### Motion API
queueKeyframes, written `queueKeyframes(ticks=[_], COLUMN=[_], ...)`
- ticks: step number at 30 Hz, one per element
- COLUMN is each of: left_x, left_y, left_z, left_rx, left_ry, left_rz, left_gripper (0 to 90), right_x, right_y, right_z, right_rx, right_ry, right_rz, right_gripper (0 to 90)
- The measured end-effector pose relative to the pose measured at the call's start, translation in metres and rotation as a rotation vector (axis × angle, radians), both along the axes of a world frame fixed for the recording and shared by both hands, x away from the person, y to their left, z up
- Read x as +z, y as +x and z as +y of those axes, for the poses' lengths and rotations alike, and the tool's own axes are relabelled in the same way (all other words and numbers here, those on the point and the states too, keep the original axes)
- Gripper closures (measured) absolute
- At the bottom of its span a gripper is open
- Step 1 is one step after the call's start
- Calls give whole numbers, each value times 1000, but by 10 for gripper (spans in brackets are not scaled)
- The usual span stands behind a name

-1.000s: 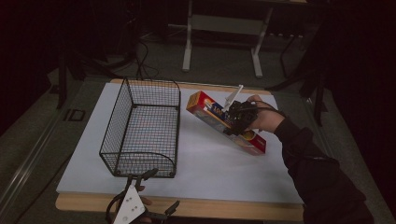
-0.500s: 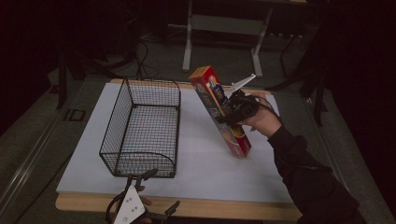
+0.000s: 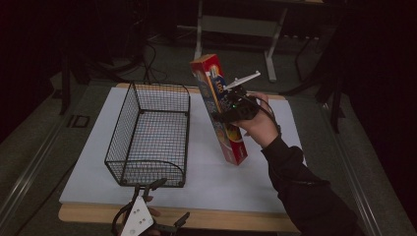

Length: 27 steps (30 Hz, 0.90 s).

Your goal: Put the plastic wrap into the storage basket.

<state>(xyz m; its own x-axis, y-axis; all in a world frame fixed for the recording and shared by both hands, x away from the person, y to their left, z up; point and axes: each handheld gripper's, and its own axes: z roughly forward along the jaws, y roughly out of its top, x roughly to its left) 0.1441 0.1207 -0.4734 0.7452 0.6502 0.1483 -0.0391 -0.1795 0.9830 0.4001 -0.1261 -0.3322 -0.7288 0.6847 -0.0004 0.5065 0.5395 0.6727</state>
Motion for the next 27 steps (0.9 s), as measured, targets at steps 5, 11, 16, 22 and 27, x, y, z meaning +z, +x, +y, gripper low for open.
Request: queueKeyframes(ticks=[5, 11, 16, 22, 27], left_x=[0, 0, 0, 1, 1], left_y=[0, -1, -1, -2, -3], left_z=[0, 0, 1, 1, 1], left_rx=[5, 7, 7, 3, -1], left_ry=[-1, 2, 3, 7, -4], left_rz=[-3, -6, -7, -9, -11], left_gripper=[1, 1, 1, 1, 1], right_x=[25, 47, 61, 75, 74], right_y=[-1, -1, -3, -10, -15], right_z=[20, 44, 68, 96, 120], right_rx=[-23, -29, -13, -9, -15], right_ry=[44, 105, 114, 154, 189], right_rz=[-26, -45, -40, -68, -79], right_gripper=[390, 391, 391, 390, 391])
